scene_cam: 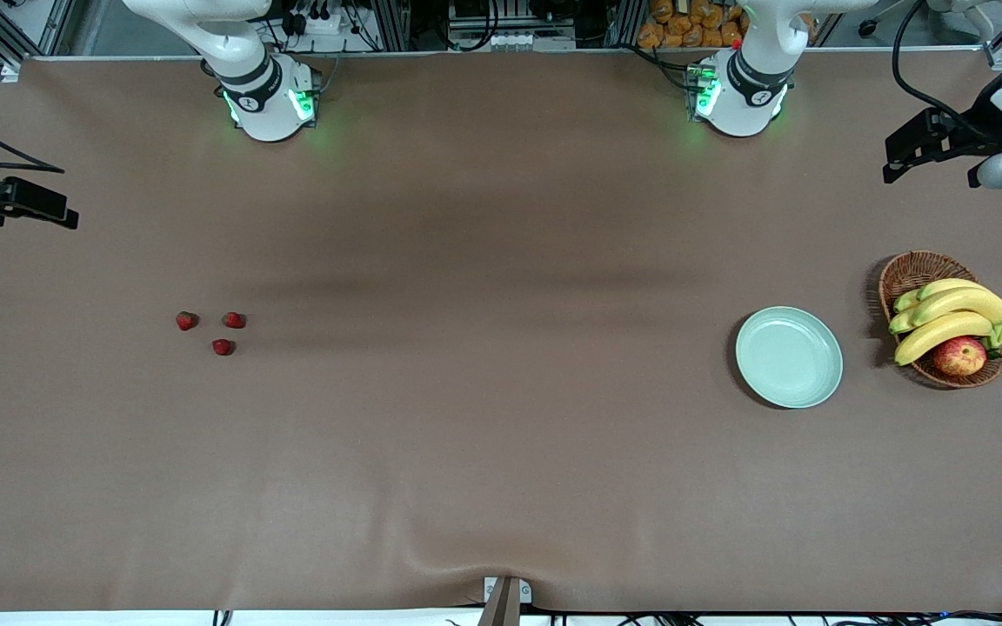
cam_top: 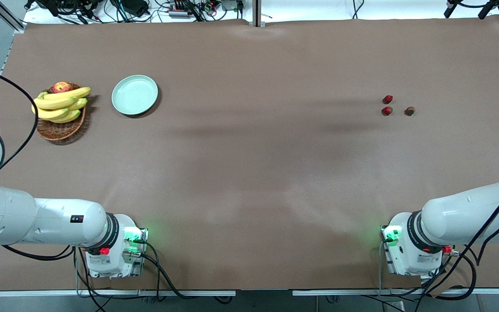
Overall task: Collect all strawberries into plate
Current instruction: 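Reach the right gripper to the strawberries and grasp one strawberry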
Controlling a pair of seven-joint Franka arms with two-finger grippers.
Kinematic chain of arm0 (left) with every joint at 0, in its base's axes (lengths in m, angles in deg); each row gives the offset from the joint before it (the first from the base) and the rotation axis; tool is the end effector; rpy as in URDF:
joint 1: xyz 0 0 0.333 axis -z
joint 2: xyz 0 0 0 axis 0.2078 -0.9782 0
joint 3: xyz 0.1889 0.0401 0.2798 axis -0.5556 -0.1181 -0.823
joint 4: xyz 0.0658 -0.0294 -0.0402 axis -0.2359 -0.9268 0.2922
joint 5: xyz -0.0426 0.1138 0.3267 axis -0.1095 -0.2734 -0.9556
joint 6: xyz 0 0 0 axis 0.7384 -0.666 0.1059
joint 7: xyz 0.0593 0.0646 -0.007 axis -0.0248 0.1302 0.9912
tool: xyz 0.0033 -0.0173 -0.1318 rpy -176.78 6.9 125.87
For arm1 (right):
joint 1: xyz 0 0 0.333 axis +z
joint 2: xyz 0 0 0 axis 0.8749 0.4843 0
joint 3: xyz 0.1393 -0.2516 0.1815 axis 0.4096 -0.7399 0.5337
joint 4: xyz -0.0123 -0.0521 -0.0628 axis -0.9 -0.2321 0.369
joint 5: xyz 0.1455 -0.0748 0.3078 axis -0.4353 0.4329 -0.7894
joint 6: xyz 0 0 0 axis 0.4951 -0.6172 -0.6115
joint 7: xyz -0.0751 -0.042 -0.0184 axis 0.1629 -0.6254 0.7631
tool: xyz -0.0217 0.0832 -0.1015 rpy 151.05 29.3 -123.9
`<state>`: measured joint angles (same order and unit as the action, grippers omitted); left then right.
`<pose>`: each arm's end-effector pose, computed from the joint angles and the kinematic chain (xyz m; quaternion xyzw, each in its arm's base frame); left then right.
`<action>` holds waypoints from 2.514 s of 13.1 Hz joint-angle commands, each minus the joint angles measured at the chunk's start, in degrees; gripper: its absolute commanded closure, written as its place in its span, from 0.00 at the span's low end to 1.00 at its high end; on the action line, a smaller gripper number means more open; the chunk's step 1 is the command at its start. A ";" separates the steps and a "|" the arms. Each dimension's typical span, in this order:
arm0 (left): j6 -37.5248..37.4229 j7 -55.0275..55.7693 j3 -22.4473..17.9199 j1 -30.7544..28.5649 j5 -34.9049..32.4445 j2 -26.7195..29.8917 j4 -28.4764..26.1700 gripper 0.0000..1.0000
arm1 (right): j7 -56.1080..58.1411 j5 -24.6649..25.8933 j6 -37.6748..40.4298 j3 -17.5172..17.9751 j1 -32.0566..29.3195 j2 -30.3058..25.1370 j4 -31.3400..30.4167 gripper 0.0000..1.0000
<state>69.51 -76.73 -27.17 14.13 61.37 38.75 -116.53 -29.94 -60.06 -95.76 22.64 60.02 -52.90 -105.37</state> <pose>0.4643 -0.0489 0.6580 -0.9988 0.0403 0.0261 0.0069 0.5061 -0.0310 0.6174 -0.9951 0.0310 0.0918 0.0180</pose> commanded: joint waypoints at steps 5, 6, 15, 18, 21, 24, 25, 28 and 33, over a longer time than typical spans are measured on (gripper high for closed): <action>0.60 -0.28 -0.36 -0.38 0.07 -0.70 1.20 0.00 | 0.03 0.95 -1.71 0.24 0.13 0.16 -2.79 0.00; 0.60 -0.28 -0.36 -0.38 0.41 -0.97 1.20 0.00 | 0.03 0.95 -4.60 0.24 0.30 0.33 -5.76 0.00; 1.48 0.42 -0.36 -0.29 0.41 -2.37 1.02 0.00 | 0.03 0.78 -39.75 0.32 1.62 17.63 -21.95 0.00; 1.57 0.34 -0.27 0.06 0.41 -2.37 1.02 0.00 | -0.06 0.34 -45.31 0.32 1.62 22.82 -22.32 0.00; 2.80 0.34 -0.27 0.32 0.41 -2.46 0.85 0.00 | -0.06 0.34 -46.29 0.24 1.54 25.91 -22.40 0.01; 4.12 0.42 -0.19 1.29 0.50 -2.99 0.50 0.00 | -0.06 0.25 -46.90 0.24 1.54 27.57 -22.32 0.06; 4.47 0.42 -0.19 1.47 0.50 -3.34 0.49 0.00 | -0.06 0.25 -48.12 0.24 1.54 28.28 -22.40 0.06; 5.69 0.69 -0.19 3.75 0.41 -4.92 0.32 0.00 | -0.14 0.25 -47.43 0.24 1.18 28.64 -22.93 0.13; 10.17 6.56 1.21 7.09 0.41 -9.83 0.32 0.00 | 0.03 0.16 -46.73 0.32 1.27 29.08 -24.95 0.27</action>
<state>77.92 -73.13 -26.65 20.17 61.38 31.07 -116.63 -29.95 -60.07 -142.66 22.89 61.35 -23.44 -129.49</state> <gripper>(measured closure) 0.000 0.207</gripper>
